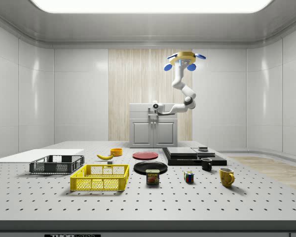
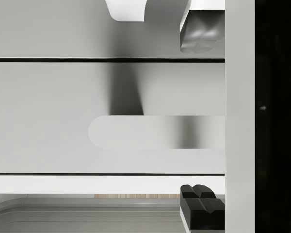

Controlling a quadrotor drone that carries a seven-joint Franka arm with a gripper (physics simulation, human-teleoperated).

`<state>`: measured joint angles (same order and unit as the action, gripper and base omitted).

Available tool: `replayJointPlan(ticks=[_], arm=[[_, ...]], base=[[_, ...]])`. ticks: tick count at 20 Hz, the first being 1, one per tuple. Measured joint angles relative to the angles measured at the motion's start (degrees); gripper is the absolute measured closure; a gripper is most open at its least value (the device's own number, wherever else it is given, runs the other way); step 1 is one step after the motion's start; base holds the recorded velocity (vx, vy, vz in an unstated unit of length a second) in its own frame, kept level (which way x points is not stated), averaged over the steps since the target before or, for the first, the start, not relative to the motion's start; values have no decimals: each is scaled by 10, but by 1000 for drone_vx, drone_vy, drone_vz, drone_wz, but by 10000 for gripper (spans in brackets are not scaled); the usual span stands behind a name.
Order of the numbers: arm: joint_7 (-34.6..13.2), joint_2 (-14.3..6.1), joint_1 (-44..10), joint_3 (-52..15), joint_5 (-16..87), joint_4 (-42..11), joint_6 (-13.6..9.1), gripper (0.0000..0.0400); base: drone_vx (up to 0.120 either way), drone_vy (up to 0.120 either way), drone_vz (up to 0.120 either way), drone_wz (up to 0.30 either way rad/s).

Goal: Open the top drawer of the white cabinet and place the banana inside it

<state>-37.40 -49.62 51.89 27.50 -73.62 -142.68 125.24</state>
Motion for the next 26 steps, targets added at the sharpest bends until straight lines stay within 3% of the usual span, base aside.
replayJointPlan(ticks=[8, 21, 23, 26], arm=[[16, 21, -8, -21, -30, 3, 1, 0], [31, 52, -32, -37, -56, 17, -19, 0], [32, 56, -36, -41, -60, 18, -22, 116], [34, 60, -42, -46, -66, 19, -26, 210]], base=[[0, 0, 0, 0], [0, 0, 0, 0], [0, 0, 0, 0], [0, 0, 0, 0]])
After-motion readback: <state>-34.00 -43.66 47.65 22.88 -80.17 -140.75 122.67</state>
